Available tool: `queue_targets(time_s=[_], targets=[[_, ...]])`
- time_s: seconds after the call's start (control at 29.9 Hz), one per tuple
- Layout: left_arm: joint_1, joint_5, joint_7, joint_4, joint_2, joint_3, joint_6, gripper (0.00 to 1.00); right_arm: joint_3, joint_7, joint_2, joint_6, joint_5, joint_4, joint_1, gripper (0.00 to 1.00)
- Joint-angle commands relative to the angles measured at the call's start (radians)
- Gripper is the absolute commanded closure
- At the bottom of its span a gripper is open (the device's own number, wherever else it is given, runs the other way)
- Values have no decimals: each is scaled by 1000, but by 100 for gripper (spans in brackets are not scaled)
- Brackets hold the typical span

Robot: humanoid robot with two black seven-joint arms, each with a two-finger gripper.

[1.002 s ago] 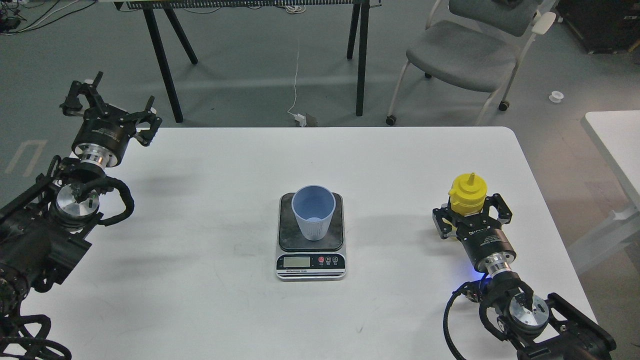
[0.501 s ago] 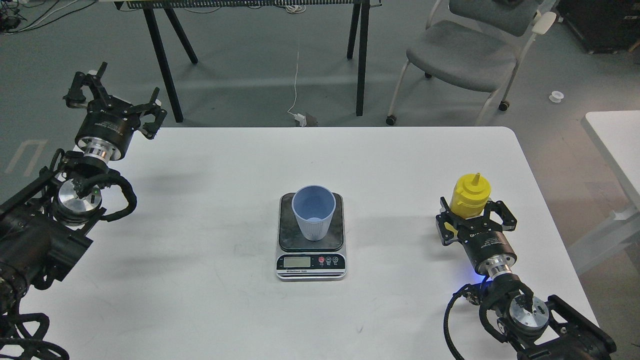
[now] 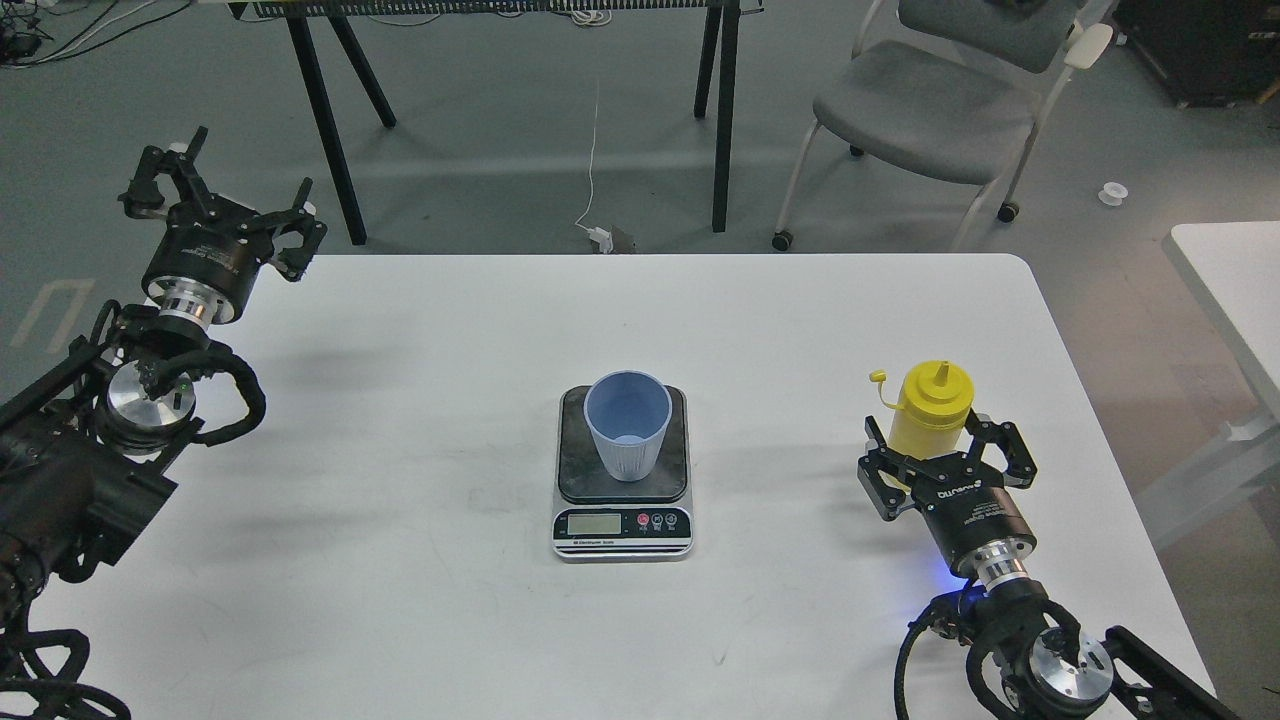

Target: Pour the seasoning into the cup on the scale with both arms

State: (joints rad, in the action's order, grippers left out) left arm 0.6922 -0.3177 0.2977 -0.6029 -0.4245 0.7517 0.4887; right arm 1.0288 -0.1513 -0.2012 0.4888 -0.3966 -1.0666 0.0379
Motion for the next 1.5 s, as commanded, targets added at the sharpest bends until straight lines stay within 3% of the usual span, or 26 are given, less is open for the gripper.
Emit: queue_targets(time_s=[0.0,0.5,0.7,0.84,1.07,1.24,1.37,1.47], targets=[[-8,0,3,-27,-8,0,0,0,4,-8,-30,0,-1,-64,-61,1],[-33,0,6,-80,-34,5,0,0,28,-19,-202,0,-1,-239,-260,1],[-79,-1,11,-172,-89,14,0,0,114,-17,-290,0,5,-239,-240,1],[-82,-3,8,-179,-105,14,0,0,135,-14,-362,0,8,-217,-121,1],[-89,-3,6,-169,-128,14,0,0,142,-16,-434,0,10,-87,118,1],[-91,-3,9,-169,-123,14,0,0,111,4,-434,0,15,138,356,1],[-89,-4,8,-169,-123,15,0,0,47,47,-420,0,13,299,546,1],[-89,-6,8,-166,-125,15,0,0,24,48,-379,0,13,414,618,1]])
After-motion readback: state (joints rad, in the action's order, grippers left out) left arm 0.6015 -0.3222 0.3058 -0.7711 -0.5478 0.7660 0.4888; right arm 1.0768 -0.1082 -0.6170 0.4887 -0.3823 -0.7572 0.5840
